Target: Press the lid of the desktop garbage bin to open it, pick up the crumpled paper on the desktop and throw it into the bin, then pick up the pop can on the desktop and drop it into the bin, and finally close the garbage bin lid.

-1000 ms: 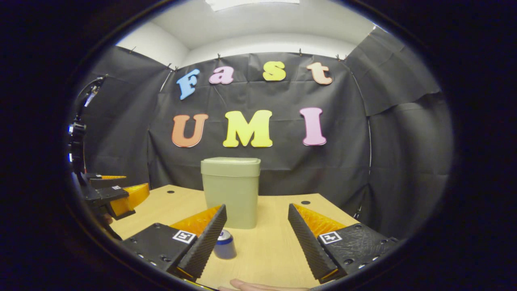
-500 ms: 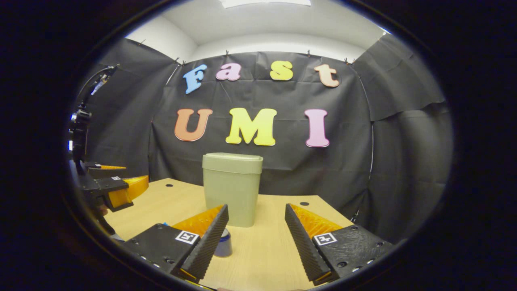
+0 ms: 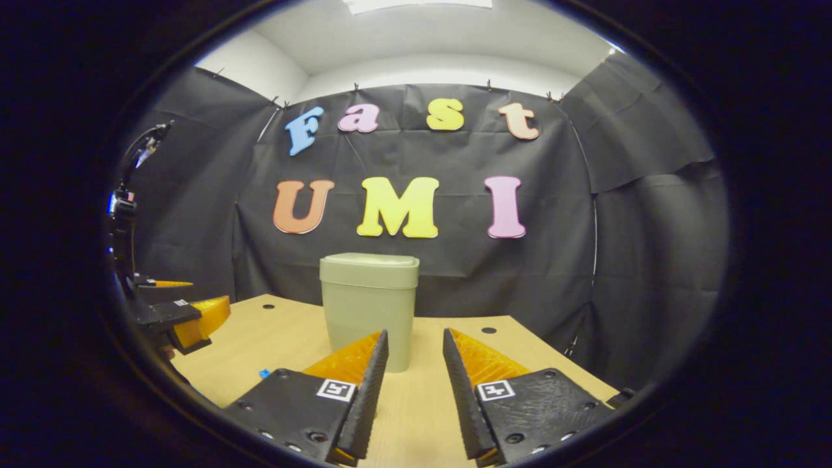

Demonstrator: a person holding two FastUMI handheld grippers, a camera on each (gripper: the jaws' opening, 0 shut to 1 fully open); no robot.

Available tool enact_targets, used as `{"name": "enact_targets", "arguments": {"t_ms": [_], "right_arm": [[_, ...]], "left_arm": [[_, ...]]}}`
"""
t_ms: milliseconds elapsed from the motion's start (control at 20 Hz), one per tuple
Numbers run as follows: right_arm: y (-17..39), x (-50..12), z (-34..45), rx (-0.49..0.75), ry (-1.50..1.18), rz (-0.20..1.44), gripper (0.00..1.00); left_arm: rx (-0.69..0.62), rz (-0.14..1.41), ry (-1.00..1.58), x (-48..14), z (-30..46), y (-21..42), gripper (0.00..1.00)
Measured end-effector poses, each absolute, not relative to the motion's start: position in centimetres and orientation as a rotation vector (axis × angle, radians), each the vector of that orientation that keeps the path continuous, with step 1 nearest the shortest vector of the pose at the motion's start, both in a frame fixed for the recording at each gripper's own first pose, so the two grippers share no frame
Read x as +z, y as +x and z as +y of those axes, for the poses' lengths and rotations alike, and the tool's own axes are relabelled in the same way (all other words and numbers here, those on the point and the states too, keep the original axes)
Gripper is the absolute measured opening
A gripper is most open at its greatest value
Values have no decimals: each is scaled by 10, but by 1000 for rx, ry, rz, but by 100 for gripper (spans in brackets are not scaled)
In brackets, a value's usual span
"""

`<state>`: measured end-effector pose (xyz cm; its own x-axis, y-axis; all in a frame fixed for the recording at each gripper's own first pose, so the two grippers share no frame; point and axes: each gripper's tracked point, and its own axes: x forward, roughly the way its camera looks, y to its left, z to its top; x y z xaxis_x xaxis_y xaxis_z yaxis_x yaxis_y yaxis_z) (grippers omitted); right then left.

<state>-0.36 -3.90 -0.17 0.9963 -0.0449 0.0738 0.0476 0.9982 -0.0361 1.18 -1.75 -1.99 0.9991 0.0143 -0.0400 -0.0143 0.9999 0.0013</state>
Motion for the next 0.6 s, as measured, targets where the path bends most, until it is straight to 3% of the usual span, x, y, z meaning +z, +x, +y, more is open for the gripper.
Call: {"name": "enact_targets", "arguments": {"t_ms": [50, 100, 250, 600], "right_arm": [[0, 2, -31, -35, -43, -74, 49], [4, 3, -27, -27, -36, -70, 32], [13, 7, -15, -21, -11, -38, 0], [53, 70, 13, 14, 26, -45, 0]], "left_arm": [[13, 44, 3, -21, -16, 10, 98], [17, 40, 4, -20, -13, 9, 98], [3, 30, 16, -17, -13, 8, 98], [15, 13, -2, -11, 9, 10, 98]]}}
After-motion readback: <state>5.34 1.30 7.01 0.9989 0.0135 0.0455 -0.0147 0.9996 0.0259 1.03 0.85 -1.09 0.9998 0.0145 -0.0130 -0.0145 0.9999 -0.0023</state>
